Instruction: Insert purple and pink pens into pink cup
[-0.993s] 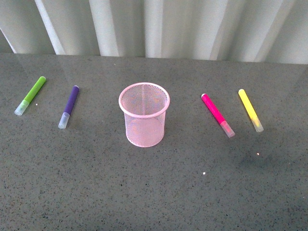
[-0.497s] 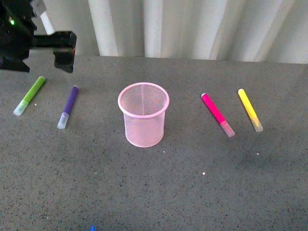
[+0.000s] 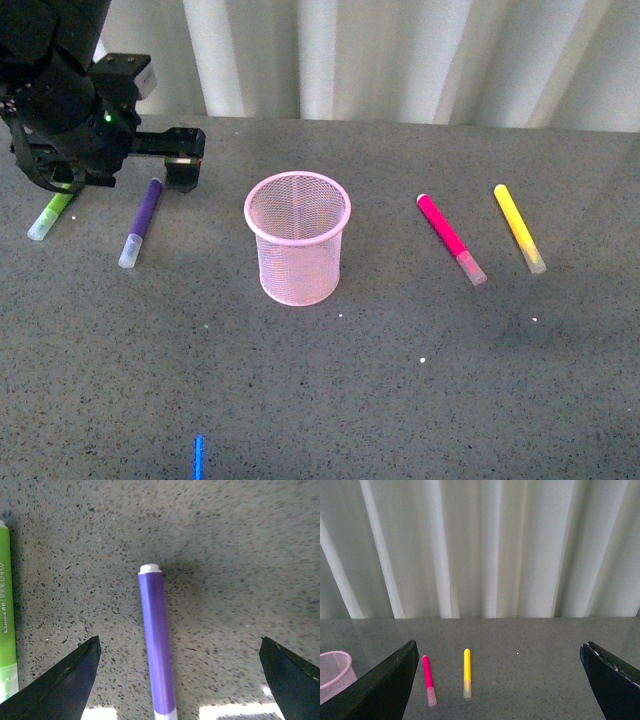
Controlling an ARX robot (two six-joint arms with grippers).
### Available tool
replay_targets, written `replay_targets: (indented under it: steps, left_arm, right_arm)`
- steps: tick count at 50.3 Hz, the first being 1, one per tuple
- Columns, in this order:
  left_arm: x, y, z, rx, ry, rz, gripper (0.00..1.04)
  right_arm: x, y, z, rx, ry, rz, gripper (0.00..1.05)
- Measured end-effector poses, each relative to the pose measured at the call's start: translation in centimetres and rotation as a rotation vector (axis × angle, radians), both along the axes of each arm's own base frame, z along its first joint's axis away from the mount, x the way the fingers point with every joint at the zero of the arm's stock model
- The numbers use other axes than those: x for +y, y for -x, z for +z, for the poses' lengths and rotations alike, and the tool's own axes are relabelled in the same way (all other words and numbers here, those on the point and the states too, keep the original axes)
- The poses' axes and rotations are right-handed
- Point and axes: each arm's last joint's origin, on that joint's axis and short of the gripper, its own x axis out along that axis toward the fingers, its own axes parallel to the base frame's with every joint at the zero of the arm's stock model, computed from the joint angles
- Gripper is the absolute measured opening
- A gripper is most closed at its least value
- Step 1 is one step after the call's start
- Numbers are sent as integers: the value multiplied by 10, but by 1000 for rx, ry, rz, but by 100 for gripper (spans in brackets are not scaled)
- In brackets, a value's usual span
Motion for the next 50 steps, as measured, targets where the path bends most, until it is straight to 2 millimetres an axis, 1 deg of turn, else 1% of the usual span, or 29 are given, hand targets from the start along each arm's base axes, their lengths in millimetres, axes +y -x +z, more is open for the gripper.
replay_targets:
  steps: [4, 10, 15, 22, 31, 41, 43, 50]
  left_arm:
    - [5, -7, -12, 17, -12, 15, 98]
    - [8, -18, -22, 19, -20, 27, 98]
    - [8, -26, -23, 8, -23, 29, 98]
    - [6, -34, -23, -5, -29, 29, 98]
    - [5, -34, -28, 4, -44, 27, 98]
    - [2, -34, -29, 9, -54, 9, 63]
    - [1, -34, -29, 9, -58, 8, 59]
    - [-4, -33, -29, 10, -57, -2, 40]
  right_arm:
    - [0, 0, 0, 0, 0, 0, 98]
    - [0, 0, 0, 0, 0, 0, 98]
    - [0, 0, 0, 0, 0, 0, 98]
    - [0, 0, 0, 0, 0, 0, 98]
    - [0, 0, 0, 0, 0, 0, 98]
    - [0, 0, 0, 0, 0, 0, 98]
    - [0, 0, 0, 0, 0, 0, 98]
    - [0, 0, 0, 0, 0, 0, 98]
